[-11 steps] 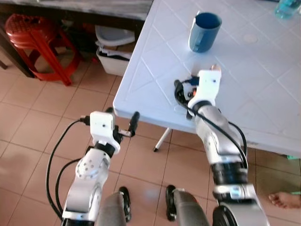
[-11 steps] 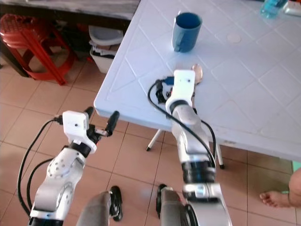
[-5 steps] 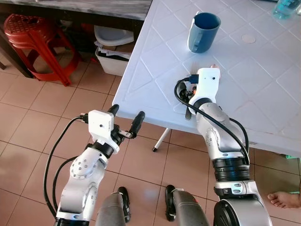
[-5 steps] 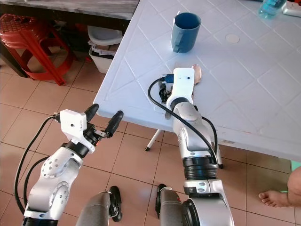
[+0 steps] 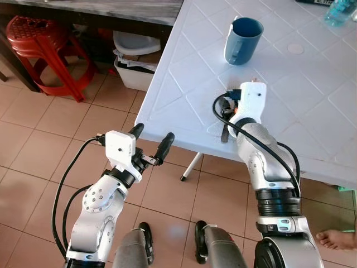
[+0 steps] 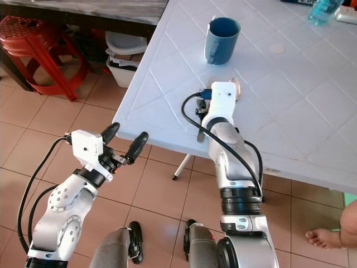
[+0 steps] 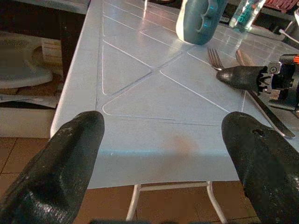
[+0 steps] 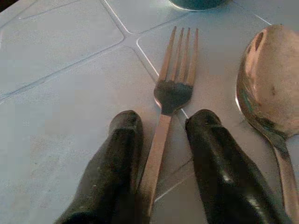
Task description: Setting the table
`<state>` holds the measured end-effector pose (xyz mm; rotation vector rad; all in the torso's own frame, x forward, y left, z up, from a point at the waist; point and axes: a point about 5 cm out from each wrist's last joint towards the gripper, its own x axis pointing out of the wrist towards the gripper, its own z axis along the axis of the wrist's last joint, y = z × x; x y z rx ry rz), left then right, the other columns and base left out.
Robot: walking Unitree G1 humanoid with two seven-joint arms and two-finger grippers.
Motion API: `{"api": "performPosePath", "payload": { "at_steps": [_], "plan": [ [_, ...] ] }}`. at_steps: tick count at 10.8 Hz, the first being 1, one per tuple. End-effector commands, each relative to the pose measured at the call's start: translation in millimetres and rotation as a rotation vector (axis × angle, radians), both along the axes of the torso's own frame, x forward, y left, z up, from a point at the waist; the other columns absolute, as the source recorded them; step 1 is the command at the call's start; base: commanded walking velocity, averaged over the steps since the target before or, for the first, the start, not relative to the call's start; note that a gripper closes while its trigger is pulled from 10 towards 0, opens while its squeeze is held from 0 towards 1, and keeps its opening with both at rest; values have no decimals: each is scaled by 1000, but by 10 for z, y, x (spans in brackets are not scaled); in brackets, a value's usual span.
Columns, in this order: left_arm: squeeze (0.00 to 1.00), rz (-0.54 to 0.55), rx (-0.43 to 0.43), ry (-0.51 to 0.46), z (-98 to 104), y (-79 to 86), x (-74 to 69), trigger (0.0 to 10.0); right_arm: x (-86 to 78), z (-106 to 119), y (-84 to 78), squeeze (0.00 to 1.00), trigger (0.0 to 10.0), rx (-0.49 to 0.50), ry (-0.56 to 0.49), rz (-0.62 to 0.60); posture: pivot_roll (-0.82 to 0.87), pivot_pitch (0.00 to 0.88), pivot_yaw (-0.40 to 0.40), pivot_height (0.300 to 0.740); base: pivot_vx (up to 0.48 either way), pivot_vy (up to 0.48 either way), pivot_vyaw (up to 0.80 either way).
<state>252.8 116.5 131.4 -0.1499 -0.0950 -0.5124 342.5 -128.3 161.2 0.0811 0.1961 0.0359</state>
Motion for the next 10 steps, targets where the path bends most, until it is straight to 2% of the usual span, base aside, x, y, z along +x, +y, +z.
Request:
{"api": "performPosePath", "payload": {
  "at_steps": [1,7,9,10],
  "plan": [
    [0,-11,0,6,-31,-8,-40,10000,-181,-602,-93,0,0,14,292,-42,-76,272,0,740,0,0,0],
    [0,7,9,2,-33,-19,-35,10000,-266,-731,-174,0,0,39,321,-95,-74,274,4,740,0,0,0],
    [0,115,39,25,-75,35,30,10000,-311,-685,-134,0,0,100,282,-100,-74,267,5,740,0,0,0],
    [0,189,58,55,-119,86,64,10000,-359,-603,-94,0,0,127,203,-83,-72,262,6,740,0,0,0]
  ]
}}
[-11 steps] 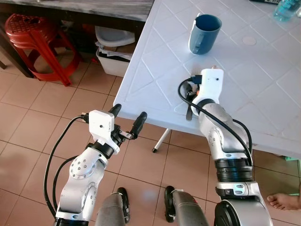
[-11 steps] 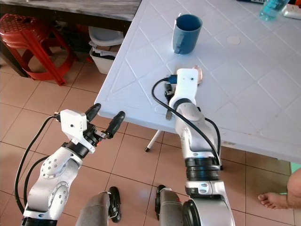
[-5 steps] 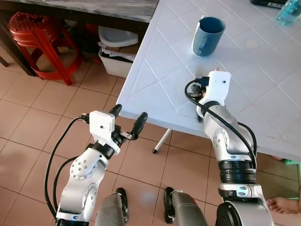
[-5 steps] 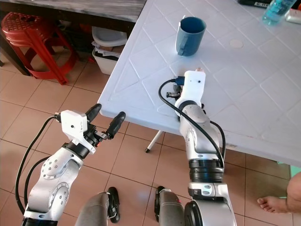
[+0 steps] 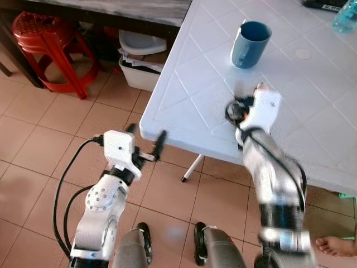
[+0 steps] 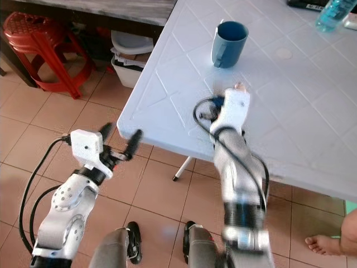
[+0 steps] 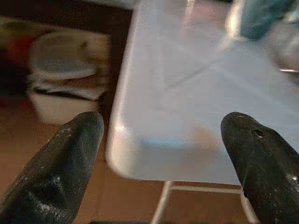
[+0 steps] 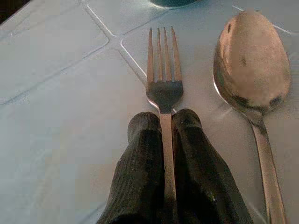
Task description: Setting the table
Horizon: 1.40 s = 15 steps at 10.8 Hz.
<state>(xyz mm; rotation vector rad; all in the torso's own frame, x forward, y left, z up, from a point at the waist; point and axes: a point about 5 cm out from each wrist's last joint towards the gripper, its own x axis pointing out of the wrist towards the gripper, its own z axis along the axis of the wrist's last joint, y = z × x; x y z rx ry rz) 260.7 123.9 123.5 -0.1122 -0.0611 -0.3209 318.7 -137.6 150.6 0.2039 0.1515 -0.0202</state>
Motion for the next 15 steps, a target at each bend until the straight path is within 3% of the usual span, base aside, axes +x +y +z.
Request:
{"api": "performPosePath", "payload": {
  "at_steps": [1,3,4,5,8,11,14,15],
  "plan": [
    [0,31,7,28,-56,36,-4,10000,-177,-471,15,0,0,7,198,11,-72,250,11,740,0,0,0],
    [0,49,7,22,-46,38,34,10000,-254,-460,-2,0,0,21,167,7,-76,239,16,740,0,159,0],
    [0,56,14,18,-49,48,61,10000,-255,-367,-7,0,0,16,101,15,-78,232,19,740,0,480,0],
    [0,65,13,15,-43,56,85,10000,-251,-290,-3,0,9804,13,46,30,-80,227,21,740,0,480,0],
    [0,116,-8,32,-92,89,99,10000,-271,-267,-94,0,10000,1,-3,-26,-77,201,36,740,0,480,0],
    [0,110,-10,-7,-41,47,156,10000,-181,-121,-94,0,10000,-90,-104,-36,-80,190,31,740,0,469,0],
    [0,106,-6,-30,-9,30,248,10000,-130,41,-117,0,10000,-185,-230,-40,-88,170,35,740,326,342,0],
    [0,97,-11,-39,7,-3,269,10000,-128,44,-127,0,10000,-154,-228,-21,-89,159,34,740,431,0,0]
  ]
}}
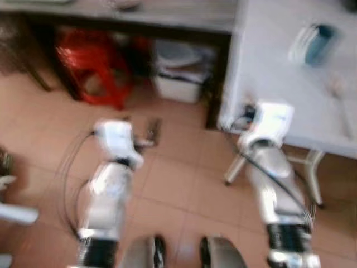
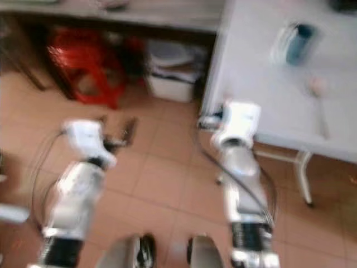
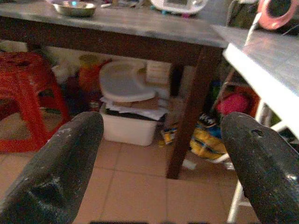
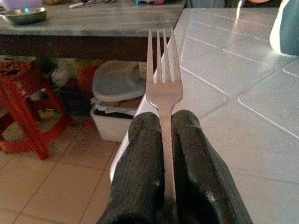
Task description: Setting the table
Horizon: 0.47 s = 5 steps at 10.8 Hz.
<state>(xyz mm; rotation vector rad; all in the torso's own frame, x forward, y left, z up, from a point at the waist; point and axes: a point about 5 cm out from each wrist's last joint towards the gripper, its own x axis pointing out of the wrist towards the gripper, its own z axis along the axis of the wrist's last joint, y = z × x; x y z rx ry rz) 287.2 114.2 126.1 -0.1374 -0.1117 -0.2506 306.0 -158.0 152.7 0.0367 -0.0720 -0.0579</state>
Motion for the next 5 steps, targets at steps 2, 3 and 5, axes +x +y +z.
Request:
{"api": "performPosePath", "payload": {
  "at_steps": [2,3,5],
  "plan": [
    [0,23,7,-11,5,76,44,10000,17,17,84,0,10000,6,-24,39,-91,155,37,740,431,0,0],
    [0,21,-1,-16,16,72,59,10000,33,39,91,0,10000,7,-35,42,-90,154,35,740,428,0,0],
    [0,21,-4,-22,27,80,80,10000,48,65,103,0,10000,-4,-49,52,-90,158,33,740,420,120,0]
  ]
}}
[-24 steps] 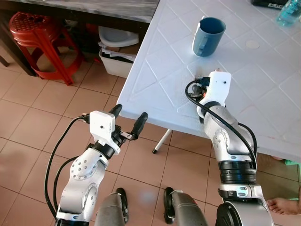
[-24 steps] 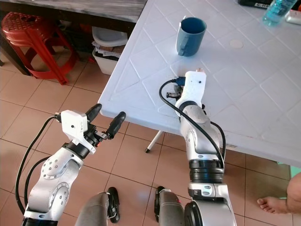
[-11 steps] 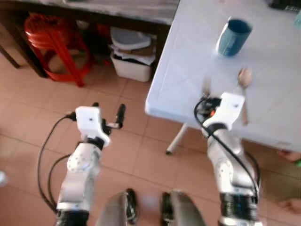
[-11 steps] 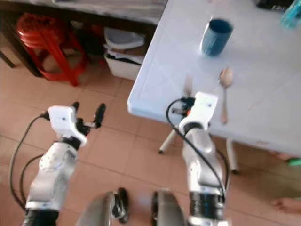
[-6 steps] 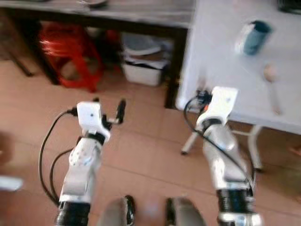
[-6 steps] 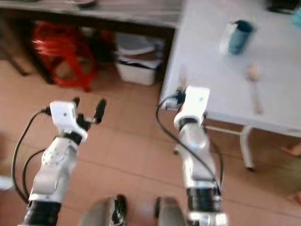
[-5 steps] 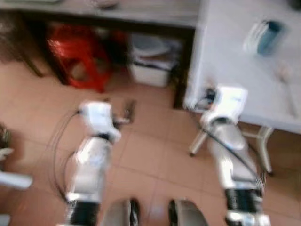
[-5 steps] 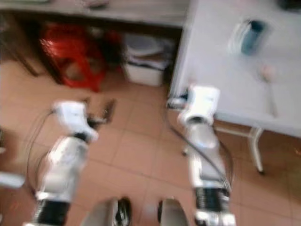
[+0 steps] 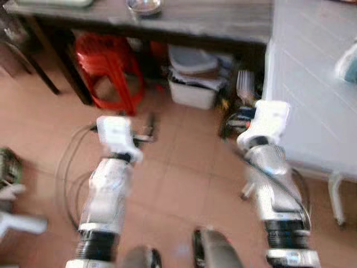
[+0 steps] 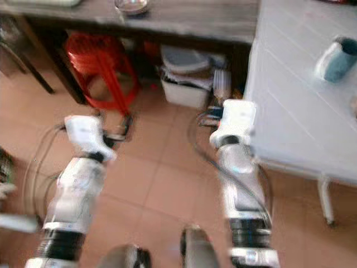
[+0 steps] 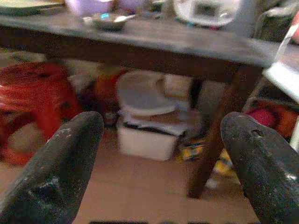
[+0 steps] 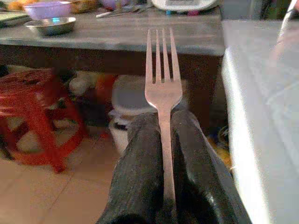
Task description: Setting the table
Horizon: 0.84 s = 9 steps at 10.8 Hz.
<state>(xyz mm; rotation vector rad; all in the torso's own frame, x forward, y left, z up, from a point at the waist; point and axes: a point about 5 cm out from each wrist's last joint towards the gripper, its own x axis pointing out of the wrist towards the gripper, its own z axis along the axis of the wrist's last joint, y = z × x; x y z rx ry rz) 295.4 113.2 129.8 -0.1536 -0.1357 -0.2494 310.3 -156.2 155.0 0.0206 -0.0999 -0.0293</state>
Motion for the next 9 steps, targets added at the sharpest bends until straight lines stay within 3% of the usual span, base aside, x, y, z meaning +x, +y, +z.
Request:
{"api": "performPosePath", "payload": {
  "at_steps": [1,9],
  "plan": [
    [0,21,29,-12,0,84,-1,10000,-6,44,86,0,10000,3,-26,28,-90,159,33,740,416,0,0],
    [0,0,29,-29,16,45,-8,10000,-37,39,83,0,10000,-11,-39,27,-97,163,43,740,419,30,0]
  ]
}}
